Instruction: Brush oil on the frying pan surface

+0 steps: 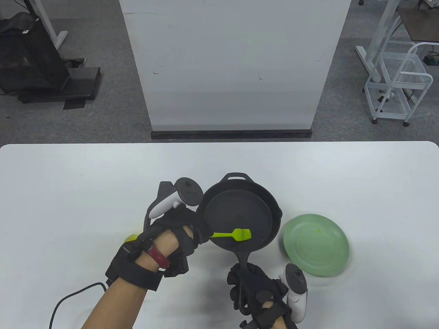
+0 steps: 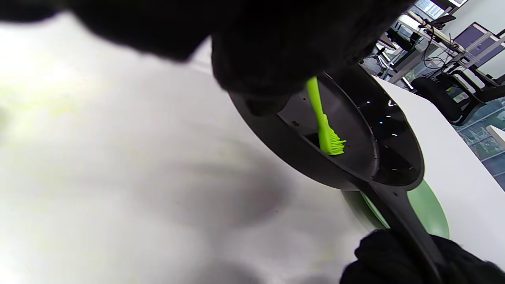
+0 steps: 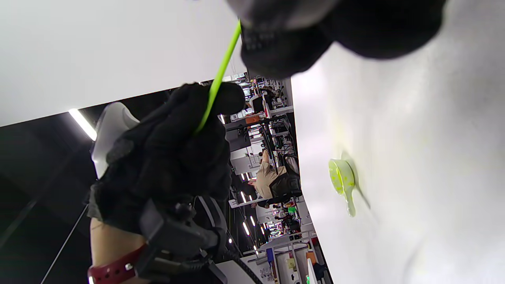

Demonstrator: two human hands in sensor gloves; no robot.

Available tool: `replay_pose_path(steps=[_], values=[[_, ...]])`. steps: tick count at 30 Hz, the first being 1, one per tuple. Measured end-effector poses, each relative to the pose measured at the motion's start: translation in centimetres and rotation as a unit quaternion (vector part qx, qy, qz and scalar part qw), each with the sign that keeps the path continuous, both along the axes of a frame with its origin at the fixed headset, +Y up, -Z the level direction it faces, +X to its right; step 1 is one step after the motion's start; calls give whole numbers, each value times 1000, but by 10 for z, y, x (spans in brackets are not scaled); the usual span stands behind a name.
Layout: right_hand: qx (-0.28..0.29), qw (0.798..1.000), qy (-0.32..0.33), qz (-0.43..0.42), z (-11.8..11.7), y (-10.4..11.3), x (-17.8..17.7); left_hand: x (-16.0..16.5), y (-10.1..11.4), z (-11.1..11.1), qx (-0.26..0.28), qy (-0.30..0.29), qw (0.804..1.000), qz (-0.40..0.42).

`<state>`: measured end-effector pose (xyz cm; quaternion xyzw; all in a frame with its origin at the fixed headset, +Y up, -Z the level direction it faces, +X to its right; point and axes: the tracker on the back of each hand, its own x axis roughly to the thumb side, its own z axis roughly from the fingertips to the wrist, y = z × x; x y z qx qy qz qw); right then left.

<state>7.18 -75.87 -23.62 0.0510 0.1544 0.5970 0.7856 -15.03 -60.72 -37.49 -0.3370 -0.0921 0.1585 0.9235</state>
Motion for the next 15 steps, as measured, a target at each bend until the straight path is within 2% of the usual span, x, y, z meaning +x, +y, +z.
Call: replay_pose_path(steps=[5,10,15], values=[[-1,1000,-2,-1,0,0,1,-16,0,1,-1,8,1000,-17],[-1,1000,-8,-2,0,0,2,-23,-7,6,-15,-8,1000,-13],[-1,1000,-9,-2,0,0,3,-37,-15,12,-26,2,996,86]])
